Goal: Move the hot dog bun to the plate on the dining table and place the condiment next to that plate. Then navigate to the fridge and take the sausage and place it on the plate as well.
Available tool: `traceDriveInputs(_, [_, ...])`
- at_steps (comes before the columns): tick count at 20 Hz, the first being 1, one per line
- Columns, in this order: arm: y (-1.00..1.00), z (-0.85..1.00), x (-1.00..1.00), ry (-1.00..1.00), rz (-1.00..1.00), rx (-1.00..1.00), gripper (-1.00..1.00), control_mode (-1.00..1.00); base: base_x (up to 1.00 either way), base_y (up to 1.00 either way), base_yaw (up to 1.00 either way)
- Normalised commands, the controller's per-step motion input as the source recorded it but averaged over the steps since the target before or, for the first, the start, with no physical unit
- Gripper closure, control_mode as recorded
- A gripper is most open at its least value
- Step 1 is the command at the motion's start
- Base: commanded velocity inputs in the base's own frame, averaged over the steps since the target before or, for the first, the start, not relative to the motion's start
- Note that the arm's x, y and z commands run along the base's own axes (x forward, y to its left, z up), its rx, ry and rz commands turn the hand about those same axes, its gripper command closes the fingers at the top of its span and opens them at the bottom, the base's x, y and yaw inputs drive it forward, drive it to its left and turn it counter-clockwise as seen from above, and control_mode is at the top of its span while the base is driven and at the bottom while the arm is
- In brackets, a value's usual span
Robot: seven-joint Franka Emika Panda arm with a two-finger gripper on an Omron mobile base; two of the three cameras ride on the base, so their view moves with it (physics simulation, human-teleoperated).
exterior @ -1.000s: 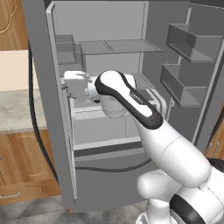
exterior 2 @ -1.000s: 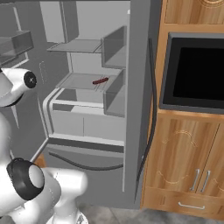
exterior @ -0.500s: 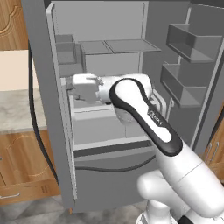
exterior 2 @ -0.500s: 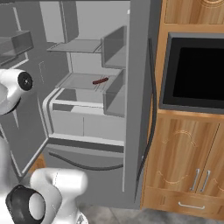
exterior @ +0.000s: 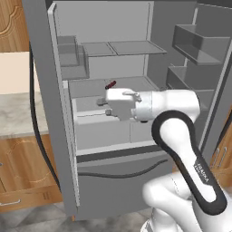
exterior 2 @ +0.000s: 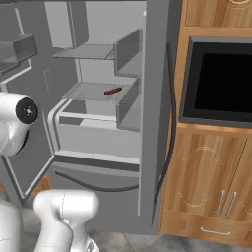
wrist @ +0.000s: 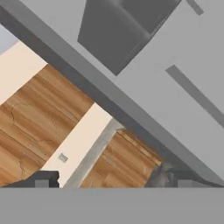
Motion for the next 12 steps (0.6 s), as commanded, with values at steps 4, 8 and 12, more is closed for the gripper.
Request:
traceDriveInputs(4, [-0.73,0.09,-0.60,0.12,-0.17,-0.22,-1.00,-1.00,0.00,0.00,0.00])
traceDriveInputs(8, [-0.72,0.17,-0.38,0.23,-0.16,-0.33,-1.00,-1.00,0.00,0.00,0.00])
traceDriveInputs(12, [-0.74,0.15,-0.34,0.23,-0.13,-0.35,-1.00,-1.00,0.00,0.00,0.00])
